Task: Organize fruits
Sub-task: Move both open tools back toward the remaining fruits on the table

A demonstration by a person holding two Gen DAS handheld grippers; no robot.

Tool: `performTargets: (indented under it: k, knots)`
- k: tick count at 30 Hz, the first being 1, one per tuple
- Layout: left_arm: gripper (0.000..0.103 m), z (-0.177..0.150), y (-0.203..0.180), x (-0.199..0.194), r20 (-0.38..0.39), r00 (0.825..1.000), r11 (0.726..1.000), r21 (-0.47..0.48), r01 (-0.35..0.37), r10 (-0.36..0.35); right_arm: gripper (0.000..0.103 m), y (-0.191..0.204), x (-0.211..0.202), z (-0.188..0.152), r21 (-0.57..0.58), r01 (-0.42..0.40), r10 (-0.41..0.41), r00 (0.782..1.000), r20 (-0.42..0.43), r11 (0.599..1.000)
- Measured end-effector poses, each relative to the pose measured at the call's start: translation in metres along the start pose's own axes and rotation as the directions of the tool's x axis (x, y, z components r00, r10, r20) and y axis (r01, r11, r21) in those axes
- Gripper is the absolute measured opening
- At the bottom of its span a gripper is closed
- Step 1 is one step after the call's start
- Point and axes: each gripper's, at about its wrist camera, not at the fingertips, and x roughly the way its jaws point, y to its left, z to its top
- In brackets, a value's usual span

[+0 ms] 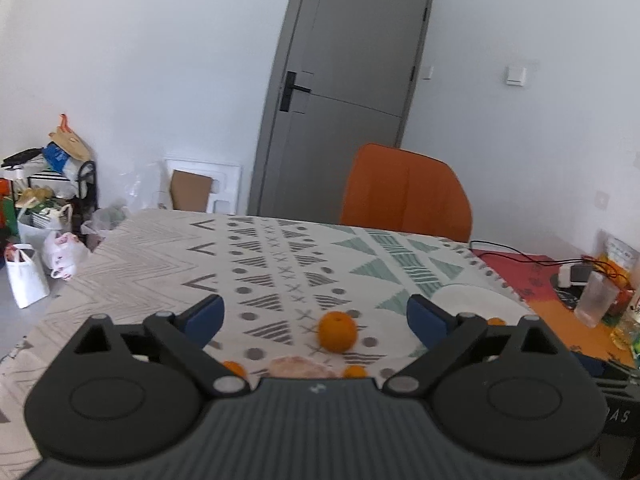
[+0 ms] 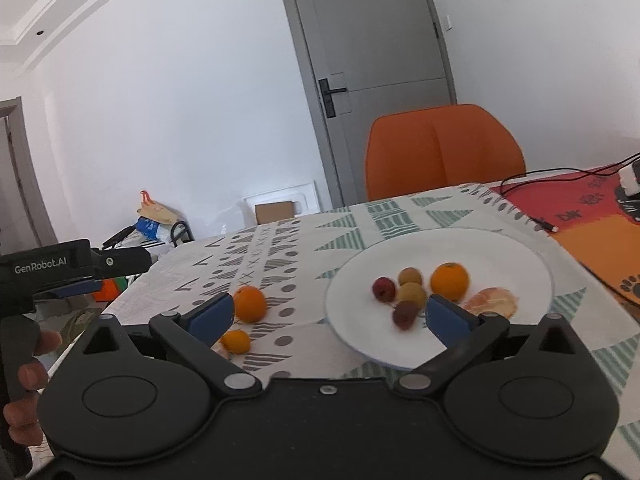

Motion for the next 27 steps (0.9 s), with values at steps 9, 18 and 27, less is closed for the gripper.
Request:
performTargets:
  k: [9,18,27]
  knots:
    - [0.097,-0.004,0.032,-0.006,-0.007,1.000,0.998,-0.055,-0.015,0.015,0.103,0.022,0.010,-0.005,-0.022,-0.060,0.060,0.998,-0.033,0.998]
    - [0.096,-0.016,0.053,-0.005,-0.026,0.999,0.995,-0.086,-0.042,0.040,0.103,0.039,0.027,-0.011,-0.042,-0.117,0.113,0.991,-0.077,0.992]
    - [0.082,-0.026,0.065,0.010,-0.068,0.997,0.994,-0.100,-0.039,0.032,0.086,0.052,0.050,-0.017,-0.046,-0.159,0.150,0.976,-0.157,0.986]
